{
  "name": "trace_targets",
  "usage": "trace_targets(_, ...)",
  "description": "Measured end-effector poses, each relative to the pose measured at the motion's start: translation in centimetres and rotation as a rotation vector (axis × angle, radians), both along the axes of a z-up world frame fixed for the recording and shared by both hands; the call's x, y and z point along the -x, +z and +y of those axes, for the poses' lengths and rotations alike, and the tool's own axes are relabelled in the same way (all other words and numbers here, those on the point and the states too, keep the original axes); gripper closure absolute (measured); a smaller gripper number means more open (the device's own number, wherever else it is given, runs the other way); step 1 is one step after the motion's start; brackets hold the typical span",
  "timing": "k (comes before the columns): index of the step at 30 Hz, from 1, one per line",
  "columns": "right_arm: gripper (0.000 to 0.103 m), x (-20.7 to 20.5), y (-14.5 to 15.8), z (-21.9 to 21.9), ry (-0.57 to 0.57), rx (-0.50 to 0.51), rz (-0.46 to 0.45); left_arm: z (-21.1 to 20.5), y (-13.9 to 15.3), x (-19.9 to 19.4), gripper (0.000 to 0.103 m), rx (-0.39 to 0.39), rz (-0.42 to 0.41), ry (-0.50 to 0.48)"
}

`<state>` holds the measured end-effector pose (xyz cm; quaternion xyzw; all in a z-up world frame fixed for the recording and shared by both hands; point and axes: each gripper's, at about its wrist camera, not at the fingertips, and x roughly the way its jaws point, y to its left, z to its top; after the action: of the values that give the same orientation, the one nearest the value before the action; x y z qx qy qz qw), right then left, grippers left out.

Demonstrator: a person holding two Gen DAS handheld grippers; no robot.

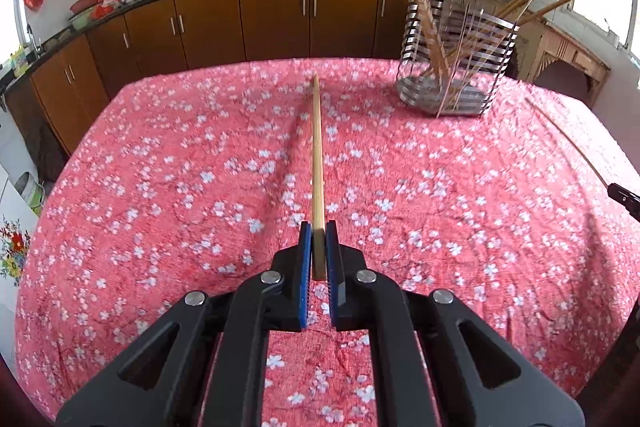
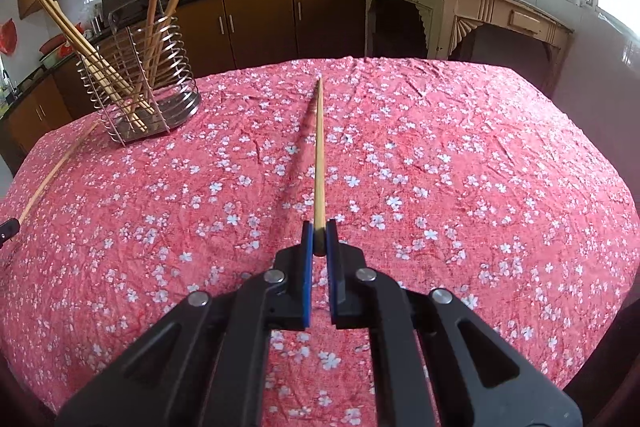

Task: Organize utensils
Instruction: 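Lift both held chopsticks and carry them above the wire basket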

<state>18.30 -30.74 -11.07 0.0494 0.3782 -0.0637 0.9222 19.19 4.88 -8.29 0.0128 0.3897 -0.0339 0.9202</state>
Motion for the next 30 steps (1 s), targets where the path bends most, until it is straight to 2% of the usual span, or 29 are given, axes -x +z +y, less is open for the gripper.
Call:
trace_targets(16, 0.096, 3.0, 7.7, 0.9, 0.016, 0.009, -0.215, 0.4, 9.5, 2.5, 0.096, 0.038, -0.29, 0.028)
trace_targets(23, 0.096, 2.8, 10.5, 0.8, 0.011, 0.01, -0.299, 0.6, 12.0, 2.0, 0.096, 0.044, -0.352, 0.047)
trace_targets(30, 0.096, 1.5, 13.5, 0.7, 0.014, -0.001, -0.36, 0.6, 13.8, 0.2, 0.096, 0.043, -0.375, 0.06)
